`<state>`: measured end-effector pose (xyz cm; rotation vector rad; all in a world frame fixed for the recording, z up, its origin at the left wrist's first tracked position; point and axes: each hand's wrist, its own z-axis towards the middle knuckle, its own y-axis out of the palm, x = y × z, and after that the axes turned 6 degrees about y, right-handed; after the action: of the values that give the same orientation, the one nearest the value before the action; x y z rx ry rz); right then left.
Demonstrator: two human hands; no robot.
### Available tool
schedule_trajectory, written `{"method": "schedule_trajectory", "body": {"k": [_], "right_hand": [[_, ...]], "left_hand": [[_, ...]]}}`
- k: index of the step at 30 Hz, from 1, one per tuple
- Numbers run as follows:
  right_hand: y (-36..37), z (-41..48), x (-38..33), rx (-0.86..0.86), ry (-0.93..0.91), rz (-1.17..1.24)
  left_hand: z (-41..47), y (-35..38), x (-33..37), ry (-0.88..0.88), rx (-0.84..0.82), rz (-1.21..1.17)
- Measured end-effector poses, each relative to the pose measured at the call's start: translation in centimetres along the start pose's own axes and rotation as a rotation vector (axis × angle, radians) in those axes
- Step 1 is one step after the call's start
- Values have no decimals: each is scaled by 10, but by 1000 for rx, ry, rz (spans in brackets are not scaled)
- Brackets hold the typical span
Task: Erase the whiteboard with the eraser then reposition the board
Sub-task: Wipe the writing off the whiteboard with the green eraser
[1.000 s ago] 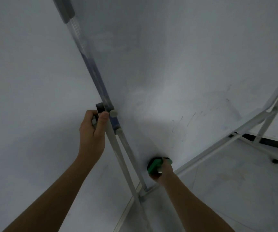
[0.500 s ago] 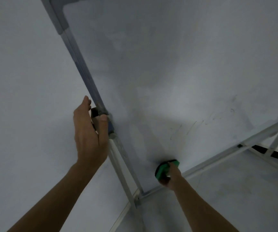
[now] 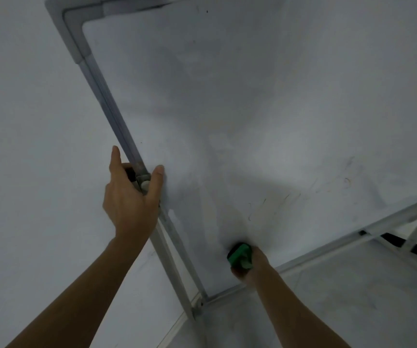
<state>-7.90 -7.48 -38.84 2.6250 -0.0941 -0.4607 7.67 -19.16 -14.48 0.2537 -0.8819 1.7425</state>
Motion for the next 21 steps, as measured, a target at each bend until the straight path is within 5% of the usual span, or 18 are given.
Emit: {"method": "schedule_trajectory", "body": {"k": [5,8,10,13,18,21], "right_hand": [[53,-59,3,-147,-369,158],[53,-70,40,-79,-1010,-344],[29,-46,51,66,-1235,-677],[8,-24,25,176,-1193,-757],[26,-35,-15,195,-1062,-329],[33,-49,20,136,-1216,-604]], "left_hand": [[0,3,-5,18,41,42],[-1,6,-6,26,58,57],[-2,6,-5,26,57,58],[-2,6,-6,32,51,62],[-3,13,2,35,59,86],[-3,14,3,44,88,92]]}}
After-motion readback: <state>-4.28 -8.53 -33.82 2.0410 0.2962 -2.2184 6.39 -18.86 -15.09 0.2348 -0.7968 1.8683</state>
